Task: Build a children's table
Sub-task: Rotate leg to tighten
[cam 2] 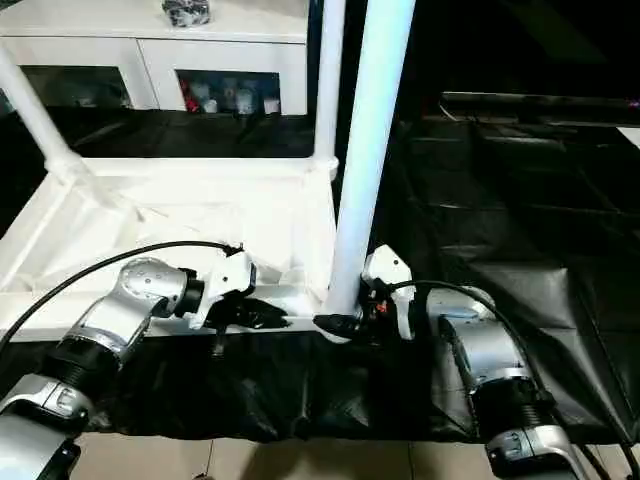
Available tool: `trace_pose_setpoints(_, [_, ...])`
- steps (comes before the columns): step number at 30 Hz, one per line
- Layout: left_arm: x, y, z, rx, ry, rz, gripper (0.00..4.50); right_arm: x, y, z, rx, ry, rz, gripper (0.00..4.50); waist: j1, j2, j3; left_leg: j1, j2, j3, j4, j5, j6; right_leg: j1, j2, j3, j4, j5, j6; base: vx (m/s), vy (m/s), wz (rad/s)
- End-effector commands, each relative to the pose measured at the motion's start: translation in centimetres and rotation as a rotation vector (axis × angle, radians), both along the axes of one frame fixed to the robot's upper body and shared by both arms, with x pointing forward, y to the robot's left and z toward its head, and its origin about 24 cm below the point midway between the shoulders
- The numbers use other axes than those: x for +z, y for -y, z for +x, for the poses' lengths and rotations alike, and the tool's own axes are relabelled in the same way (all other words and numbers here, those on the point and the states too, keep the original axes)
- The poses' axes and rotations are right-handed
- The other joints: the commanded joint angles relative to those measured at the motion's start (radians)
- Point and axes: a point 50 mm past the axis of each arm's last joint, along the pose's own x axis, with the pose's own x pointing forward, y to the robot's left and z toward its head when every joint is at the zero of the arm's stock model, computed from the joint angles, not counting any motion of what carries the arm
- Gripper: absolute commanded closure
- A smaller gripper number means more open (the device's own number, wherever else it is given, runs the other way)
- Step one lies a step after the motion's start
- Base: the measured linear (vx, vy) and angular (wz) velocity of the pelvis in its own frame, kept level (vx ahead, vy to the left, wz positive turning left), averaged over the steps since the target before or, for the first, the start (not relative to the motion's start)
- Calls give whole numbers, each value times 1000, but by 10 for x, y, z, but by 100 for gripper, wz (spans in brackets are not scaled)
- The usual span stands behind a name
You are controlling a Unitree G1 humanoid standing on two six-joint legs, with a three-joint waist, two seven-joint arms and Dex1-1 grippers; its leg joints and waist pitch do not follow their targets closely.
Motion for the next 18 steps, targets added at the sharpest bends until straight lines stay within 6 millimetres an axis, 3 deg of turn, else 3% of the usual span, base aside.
trace_pose_setpoints(1, [-2,7,1,-1,8,18,450,-3,-31,-13,204,-48,46,162,2,-8,-47,1,20,5,-57,-210,63,46,-35,24,-54,-154,-245,0,0,0])
trace_pose_setpoints(4, [-2,5,1,-6,1,24,450,-3,-31,-14,212,-54,48,177,2,-8,-48,0,19,6,-54,-192,72,48,-34,23,-49,-116,-256,0,0,0])
trace_pose_setpoints(11, [-3,3,1,-1,0,33,450,-4,-31,-13,168,-50,65,188,2,-7,-47,3,20,6,-56,-217,64,47,-35,23,-54,-156,-255,0,0,0])
trace_pose_setpoints(14, [-5,8,6,63,33,44,450,-9,-36,-3,5,-12,69,188,0,-7,-46,3,19,6,-56,-217,59,45,-35,24,-54,-160,-251,0,0,0])
trace_pose_setpoints(15, [-6,19,11,127,59,31,450,-15,-41,6,-152,7,59,188,-7,-10,-39,4,16,5,-62,-255,34,40,-37,26,-63,-244,-228,0,0,0])
trace_pose_setpoints(16, [-6,21,11,136,61,26,450,-15,-42,7,-179,10,54,189,-9,-9,-38,7,14,4,-64,-279,23,38,-38,26,-67,-290,-218,0,0,0])
trace_pose_setpoints(17, [-6,24,12,148,64,20,450,-17,-43,9,-212,15,49,189,-12,-11,-36,10,12,0,-66,-319,7,36,-39,25,-76,-390,-183,0,0,0])
trace_pose_setpoints(18, [-6,32,11,155,58,6,450,-18,-48,11,-266,20,58,192,-15,-10,-36,12,12,-3,-67,-333,-1,32,-39,27,-80,-429,-164,0,0,0])
